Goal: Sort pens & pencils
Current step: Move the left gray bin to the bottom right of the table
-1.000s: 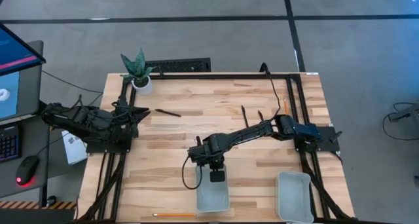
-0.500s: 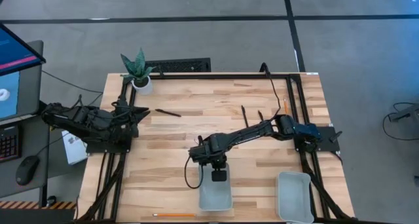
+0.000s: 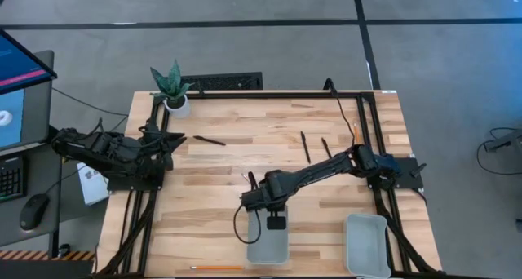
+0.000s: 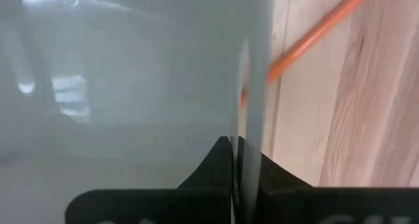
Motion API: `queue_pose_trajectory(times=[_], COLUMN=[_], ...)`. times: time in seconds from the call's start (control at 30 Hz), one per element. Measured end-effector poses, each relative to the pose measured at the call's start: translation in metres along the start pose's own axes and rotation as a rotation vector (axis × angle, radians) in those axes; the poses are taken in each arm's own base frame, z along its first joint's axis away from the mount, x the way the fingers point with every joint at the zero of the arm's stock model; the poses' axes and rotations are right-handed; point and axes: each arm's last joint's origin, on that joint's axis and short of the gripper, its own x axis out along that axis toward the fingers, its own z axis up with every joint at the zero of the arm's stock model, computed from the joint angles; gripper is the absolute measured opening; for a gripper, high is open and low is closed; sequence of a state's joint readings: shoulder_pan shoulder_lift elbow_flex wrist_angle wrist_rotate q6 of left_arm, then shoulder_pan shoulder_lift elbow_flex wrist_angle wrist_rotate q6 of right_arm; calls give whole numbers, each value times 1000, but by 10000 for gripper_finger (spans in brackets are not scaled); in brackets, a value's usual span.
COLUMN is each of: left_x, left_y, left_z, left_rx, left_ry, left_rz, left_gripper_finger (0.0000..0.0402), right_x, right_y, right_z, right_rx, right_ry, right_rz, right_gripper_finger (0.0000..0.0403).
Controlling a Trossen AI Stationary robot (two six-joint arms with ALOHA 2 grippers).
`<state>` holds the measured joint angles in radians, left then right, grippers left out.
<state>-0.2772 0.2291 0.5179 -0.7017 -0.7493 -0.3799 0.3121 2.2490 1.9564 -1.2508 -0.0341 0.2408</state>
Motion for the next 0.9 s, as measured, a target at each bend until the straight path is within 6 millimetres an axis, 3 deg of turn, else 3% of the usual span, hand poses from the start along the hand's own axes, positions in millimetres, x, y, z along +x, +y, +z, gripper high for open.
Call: queue_pose_trajectory(times=[0.3,0.7,0.9], left_x=[0,0,0], left_y=[0,3,4], left_z=[-1,-7,-8], left_rx=[-13,-89,-103], left_ry=[3,55,64], left_rz=[7,31,36], left_gripper_finger=[64,64,64], right_x=[0,-5,-14], right_y=[12,12,8], right_z=[-8,-12,-28], right_rx=[10,26,72], right_ry=[35,27,-15], right_rz=[-56,-113,-116], right_gripper_finger=[22,22,22])
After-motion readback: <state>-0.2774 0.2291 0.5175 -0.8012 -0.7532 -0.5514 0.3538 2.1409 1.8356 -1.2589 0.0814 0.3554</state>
